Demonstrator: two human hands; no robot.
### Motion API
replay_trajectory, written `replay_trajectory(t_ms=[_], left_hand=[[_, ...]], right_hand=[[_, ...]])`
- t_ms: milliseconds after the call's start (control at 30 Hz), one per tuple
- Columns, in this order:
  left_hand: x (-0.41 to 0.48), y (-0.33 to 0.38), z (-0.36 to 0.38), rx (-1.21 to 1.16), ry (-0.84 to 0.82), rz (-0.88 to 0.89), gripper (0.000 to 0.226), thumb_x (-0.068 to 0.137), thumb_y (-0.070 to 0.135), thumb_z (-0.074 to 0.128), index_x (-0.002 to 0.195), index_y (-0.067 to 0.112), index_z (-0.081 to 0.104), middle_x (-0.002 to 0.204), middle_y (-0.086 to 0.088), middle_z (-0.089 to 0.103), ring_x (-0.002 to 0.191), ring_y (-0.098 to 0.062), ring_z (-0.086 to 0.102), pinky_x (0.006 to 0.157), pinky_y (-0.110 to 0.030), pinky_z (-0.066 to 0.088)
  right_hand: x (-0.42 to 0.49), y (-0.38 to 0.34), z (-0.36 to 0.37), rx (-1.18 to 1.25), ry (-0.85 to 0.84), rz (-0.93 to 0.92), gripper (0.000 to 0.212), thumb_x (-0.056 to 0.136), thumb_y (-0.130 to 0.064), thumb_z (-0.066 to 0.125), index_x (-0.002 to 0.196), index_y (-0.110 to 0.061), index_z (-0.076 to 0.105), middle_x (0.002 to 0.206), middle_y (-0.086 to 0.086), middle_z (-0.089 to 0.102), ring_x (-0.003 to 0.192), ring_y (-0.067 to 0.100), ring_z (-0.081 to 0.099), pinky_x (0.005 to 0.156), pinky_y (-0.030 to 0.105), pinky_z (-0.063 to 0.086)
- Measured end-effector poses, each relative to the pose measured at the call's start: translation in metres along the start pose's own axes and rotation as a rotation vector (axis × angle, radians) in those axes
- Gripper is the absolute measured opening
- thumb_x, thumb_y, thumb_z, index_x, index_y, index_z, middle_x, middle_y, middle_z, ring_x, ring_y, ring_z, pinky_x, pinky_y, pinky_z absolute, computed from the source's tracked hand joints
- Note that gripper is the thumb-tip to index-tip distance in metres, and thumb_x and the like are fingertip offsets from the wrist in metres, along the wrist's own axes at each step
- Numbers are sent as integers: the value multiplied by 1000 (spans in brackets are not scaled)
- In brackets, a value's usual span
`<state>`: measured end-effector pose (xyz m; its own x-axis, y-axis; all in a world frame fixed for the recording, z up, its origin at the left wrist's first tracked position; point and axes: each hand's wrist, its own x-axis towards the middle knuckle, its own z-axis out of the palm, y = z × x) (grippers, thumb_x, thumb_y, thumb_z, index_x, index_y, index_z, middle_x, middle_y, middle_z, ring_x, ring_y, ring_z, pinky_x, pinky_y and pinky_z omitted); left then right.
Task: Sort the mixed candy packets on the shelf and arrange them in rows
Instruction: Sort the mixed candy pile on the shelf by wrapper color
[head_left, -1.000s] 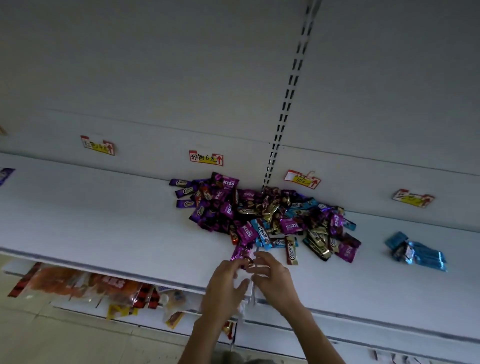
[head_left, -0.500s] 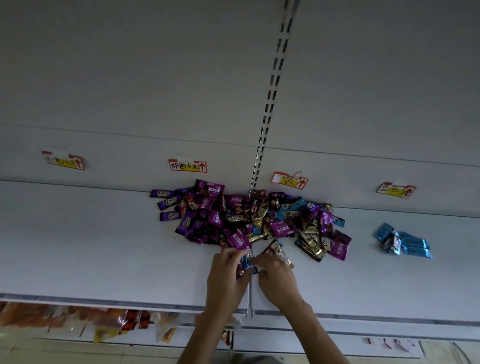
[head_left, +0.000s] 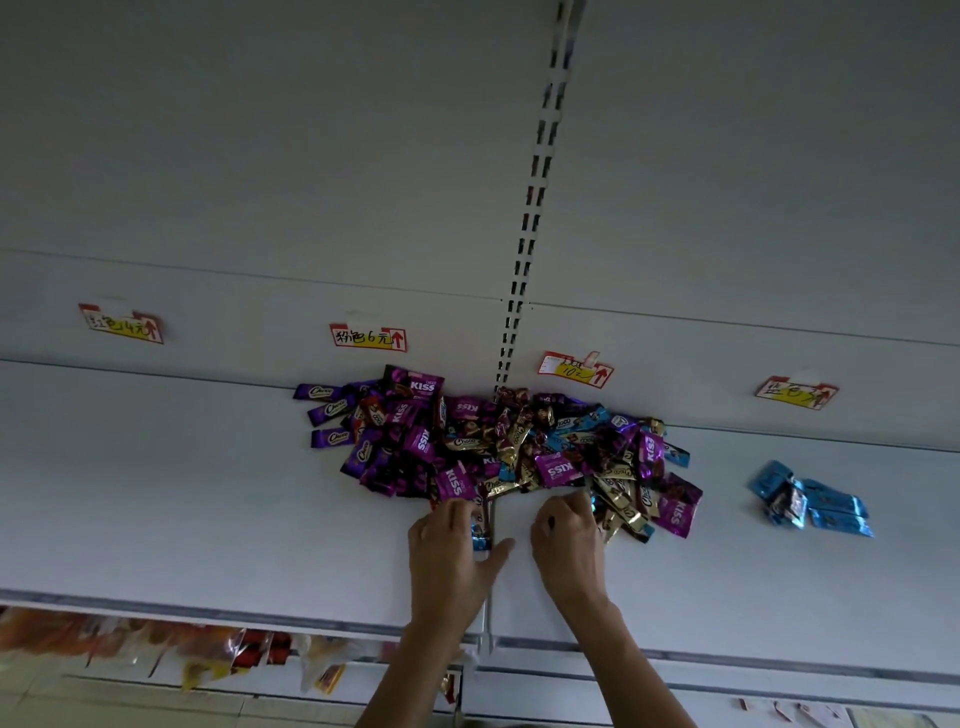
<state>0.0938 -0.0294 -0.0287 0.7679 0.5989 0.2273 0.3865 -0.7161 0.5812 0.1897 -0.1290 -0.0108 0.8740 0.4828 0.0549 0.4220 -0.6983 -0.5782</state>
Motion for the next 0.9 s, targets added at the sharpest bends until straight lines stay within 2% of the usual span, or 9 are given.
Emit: replay_trajectory(t_ms=[133, 267, 333, 467, 533, 600, 700, 767, 900], left_hand=[[4, 8, 5, 32, 53, -51, 46, 56, 25, 87, 90, 12, 58, 86, -2, 59, 77, -21, 60, 68, -34, 49], [15, 6, 5, -57, 63, -53, 36, 64, 6, 81, 92, 10, 58, 86, -5, 60, 73, -22, 59, 64, -36, 52], [24, 5, 3, -66, 33, -98, 32, 70, 2, 76, 98, 8, 61, 90, -8, 62, 77, -25, 61, 67, -39, 53], [44, 6, -2, -111, -98, -201, 28, 83, 7, 64, 111, 8, 60, 104, -4, 63, 95, -20, 59, 83, -30, 49], [52, 7, -3, -91, -163, -251, 22, 84, 7, 61, 106, 7, 62, 100, -4, 64, 92, -18, 59, 78, -27, 49], [57, 9, -5, -71, -199, -304, 15, 85, 6, 58, 99, 5, 61, 96, -5, 63, 86, -18, 59, 68, -24, 46], [60, 13, -9, -137, -197, -348, 7, 85, 4, 57, 91, 4, 62, 87, -6, 62, 77, -17, 59, 59, -22, 42], [59, 13, -10, -197, -187, -324, 6, 83, 1, 59, 88, 3, 62, 86, -6, 63, 76, -15, 59, 60, -22, 48], [59, 14, -13, -289, -147, -363, 10, 86, -1, 55, 89, 9, 54, 86, -2, 58, 69, -7, 53, 50, -9, 40]], right_hand=[[2, 3, 0, 71, -4, -104, 19, 74, 3, 69, 74, -8, 53, 75, -1, 50, 52, 5, 40, 45, 10, 27], [13, 7, -5, -5, -67, 64, 48, 80, -21, 71, 120, -9, 47, 112, 8, 50, 92, 26, 56, 65, 28, 44], [21, 4, -10, -75, -173, 117, 53, 81, -19, 67, 126, -8, 39, 119, 11, 46, 98, 27, 52, 69, 28, 41], [35, -1, -28, -124, -283, 222, 25, 82, -6, 56, 104, -7, 45, 97, 7, 52, 80, 19, 50, 57, 24, 37], [42, -1, -39, -117, -207, 213, 8, 83, -7, 54, 79, -11, 49, 79, 2, 52, 71, 19, 51, 53, 24, 36], [55, 3, -41, -29, -41, 119, 22, 86, -6, 53, 64, -12, 49, 80, 6, 55, 65, 18, 50, 48, 21, 33], [74, 5, -34, 101, 65, -26, 19, 90, 0, 51, 94, -2, 70, 107, 10, 59, 88, 21, 55, 66, 20, 41], [78, 7, -24, 103, -9, -43, 27, 93, -1, 47, 113, -3, 65, 118, 10, 58, 106, 25, 54, 82, 27, 45], [68, 10, -11, 38, -49, -45, 28, 90, -5, 53, 118, -4, 56, 115, 12, 59, 103, 26, 53, 85, 35, 47]])
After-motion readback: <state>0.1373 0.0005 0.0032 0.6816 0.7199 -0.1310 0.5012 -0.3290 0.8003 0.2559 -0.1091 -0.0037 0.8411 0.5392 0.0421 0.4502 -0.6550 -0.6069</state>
